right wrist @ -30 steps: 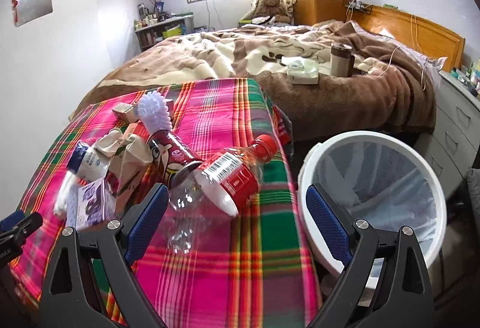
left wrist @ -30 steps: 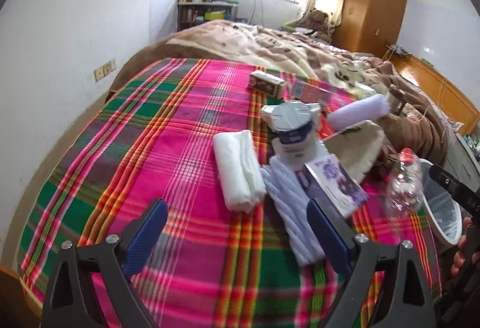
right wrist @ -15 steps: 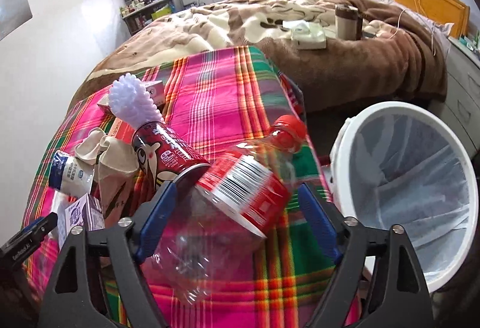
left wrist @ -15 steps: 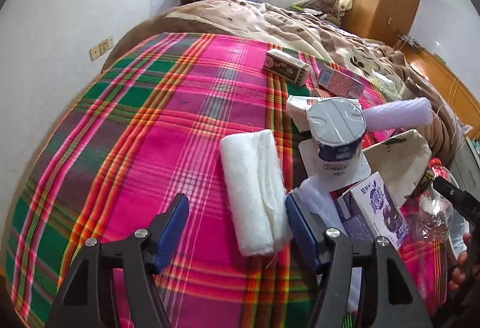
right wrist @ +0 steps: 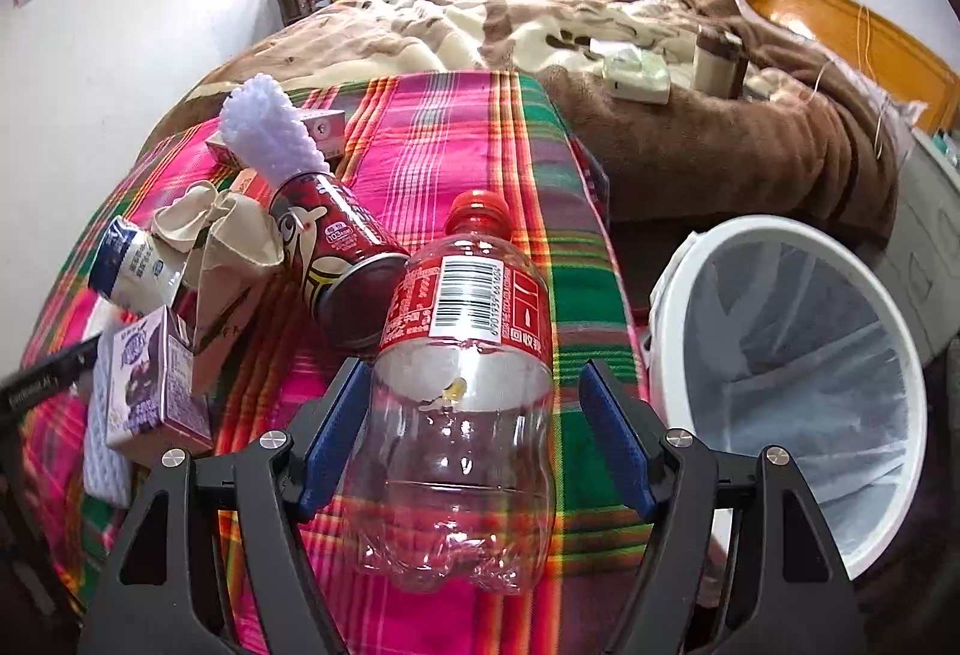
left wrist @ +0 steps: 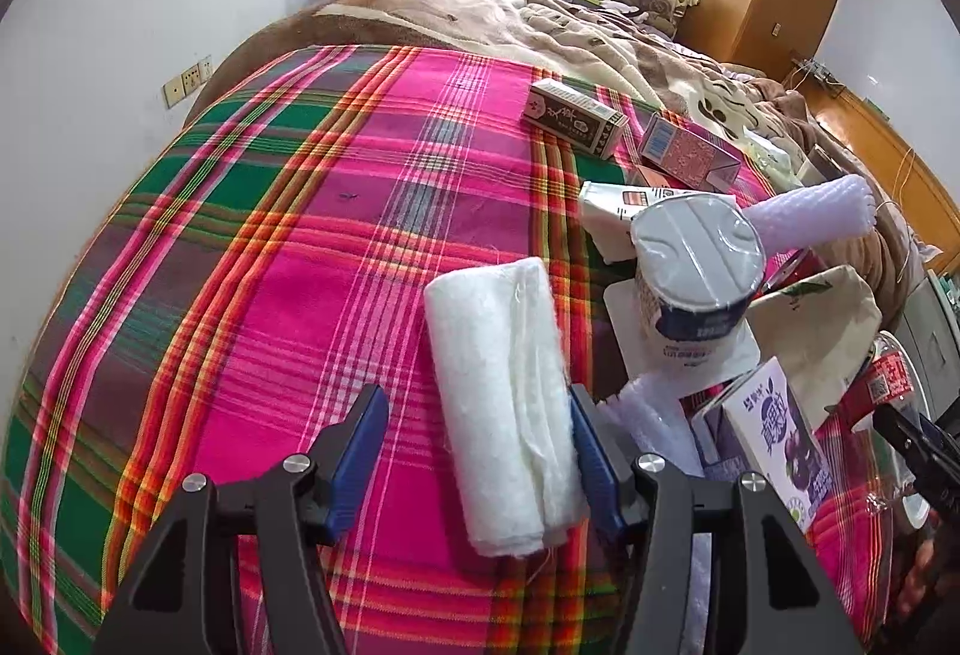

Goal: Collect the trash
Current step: 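Reach the right gripper to the clear bottle while the left gripper grasps the white towel, then carry the bottle and towel to the bin and drop them in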

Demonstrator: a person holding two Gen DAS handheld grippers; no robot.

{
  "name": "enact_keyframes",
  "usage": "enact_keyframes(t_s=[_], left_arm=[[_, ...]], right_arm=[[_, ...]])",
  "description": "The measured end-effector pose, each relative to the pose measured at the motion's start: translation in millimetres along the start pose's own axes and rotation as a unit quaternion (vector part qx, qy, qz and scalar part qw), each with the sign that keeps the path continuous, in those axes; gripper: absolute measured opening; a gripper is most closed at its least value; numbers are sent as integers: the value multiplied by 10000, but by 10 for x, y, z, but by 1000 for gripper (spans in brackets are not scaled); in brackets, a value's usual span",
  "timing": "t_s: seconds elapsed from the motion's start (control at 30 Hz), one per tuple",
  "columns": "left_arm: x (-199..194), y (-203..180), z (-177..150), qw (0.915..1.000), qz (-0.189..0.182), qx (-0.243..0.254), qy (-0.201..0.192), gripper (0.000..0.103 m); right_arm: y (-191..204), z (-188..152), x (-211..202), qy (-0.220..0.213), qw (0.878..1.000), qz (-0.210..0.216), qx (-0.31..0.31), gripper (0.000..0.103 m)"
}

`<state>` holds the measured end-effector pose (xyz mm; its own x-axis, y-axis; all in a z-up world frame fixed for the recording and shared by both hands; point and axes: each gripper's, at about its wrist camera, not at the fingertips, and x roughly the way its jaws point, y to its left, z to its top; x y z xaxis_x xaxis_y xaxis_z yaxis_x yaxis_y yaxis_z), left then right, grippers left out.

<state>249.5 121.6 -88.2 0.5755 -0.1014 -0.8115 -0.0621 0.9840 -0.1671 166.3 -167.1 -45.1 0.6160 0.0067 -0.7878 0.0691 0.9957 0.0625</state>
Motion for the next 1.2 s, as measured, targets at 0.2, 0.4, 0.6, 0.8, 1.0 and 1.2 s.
enact_keyframes(t_s=[0.2,0.4,0.6,0.8,1.0,1.2], left_arm=[[-22,-28,-9,9999,-90,59,-22,38],[-91,-66,-38,9998,-138,120,-121,33],[-273,-60,-58,9989,-342,-23,-323,33],[-665,-278,-70,9965,-301,265,-733,33],[-1073,-731,-109,9898,-719,676,-1027,33],[-1238,-1250,-197,9808,-1267,1014,-1079,33]], right_arm=[[7,8,35,-104,9998,-136,-92,64],[-98,-20,-9,-204,9997,60,144,64],[-141,-29,-117,-371,9985,277,296,64],[-194,-36,-333,-603,9969,397,297,64],[-371,-48,-630,-906,9944,434,335,64],[-657,-92,-828,-1054,9932,205,442,64]])
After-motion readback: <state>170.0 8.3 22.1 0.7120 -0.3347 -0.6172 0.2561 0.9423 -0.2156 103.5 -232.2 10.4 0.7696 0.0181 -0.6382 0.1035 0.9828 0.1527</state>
